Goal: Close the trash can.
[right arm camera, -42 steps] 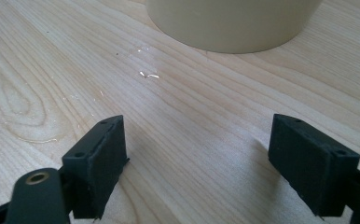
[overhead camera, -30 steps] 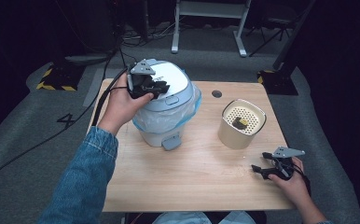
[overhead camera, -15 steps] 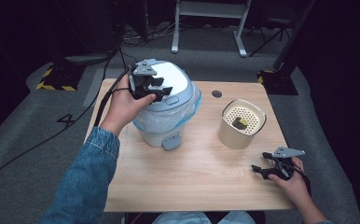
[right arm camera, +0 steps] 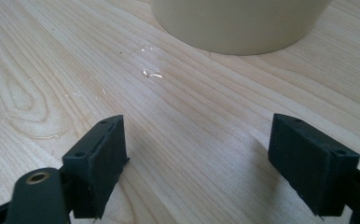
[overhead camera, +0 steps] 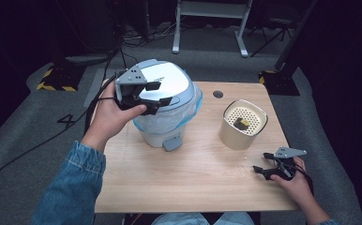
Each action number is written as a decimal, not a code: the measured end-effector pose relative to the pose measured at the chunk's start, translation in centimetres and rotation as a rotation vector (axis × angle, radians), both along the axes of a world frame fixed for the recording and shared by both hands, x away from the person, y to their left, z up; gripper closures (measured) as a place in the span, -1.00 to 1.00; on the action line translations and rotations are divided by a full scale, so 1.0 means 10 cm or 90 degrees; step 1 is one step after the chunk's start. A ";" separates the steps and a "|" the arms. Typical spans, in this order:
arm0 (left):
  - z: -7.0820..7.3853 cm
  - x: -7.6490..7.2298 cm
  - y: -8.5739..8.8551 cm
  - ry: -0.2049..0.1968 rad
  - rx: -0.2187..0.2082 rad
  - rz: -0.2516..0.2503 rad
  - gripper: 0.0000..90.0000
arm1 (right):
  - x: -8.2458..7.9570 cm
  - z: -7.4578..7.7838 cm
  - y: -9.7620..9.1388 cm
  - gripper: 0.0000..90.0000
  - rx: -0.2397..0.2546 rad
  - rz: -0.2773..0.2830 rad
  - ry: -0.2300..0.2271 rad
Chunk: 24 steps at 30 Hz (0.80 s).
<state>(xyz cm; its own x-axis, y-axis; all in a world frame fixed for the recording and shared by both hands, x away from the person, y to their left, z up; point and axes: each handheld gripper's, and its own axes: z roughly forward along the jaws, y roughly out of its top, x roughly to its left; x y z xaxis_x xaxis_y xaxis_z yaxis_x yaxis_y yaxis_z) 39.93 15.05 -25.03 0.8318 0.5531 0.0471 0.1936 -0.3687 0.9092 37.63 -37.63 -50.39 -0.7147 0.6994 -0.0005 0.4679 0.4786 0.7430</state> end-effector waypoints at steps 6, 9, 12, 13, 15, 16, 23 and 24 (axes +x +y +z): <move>-0.01 -0.31 0.06 0.000 0.003 -0.018 -0.26 | 0.01 0.00 0.00 -0.57 0.000 0.002 0.001; -0.03 -0.44 0.11 0.000 -0.001 -0.016 -0.26 | 0.01 0.00 0.00 -0.57 0.000 0.002 0.001; -0.09 -0.53 0.17 0.005 0.010 -0.006 -0.26 | 0.01 0.00 0.01 -0.57 0.000 0.002 0.001; -0.11 -0.56 0.19 0.008 0.016 0.000 -0.27 | 0.01 0.00 0.01 -0.57 0.000 0.001 0.001; -0.17 -0.61 0.23 0.009 0.029 0.010 -0.28 | 0.02 0.00 0.01 -0.57 0.000 0.002 0.001; -0.20 -0.63 0.25 0.010 0.033 0.015 -0.28 | 0.02 0.00 0.01 -0.57 0.000 0.001 0.001; -0.47 -0.81 0.44 0.019 0.042 0.042 -0.31 | 0.02 0.00 0.02 -0.57 -0.001 0.002 0.001; -0.49 -0.83 0.46 0.019 0.041 0.045 -0.31 | 0.02 0.00 0.02 -0.57 -0.001 0.002 0.001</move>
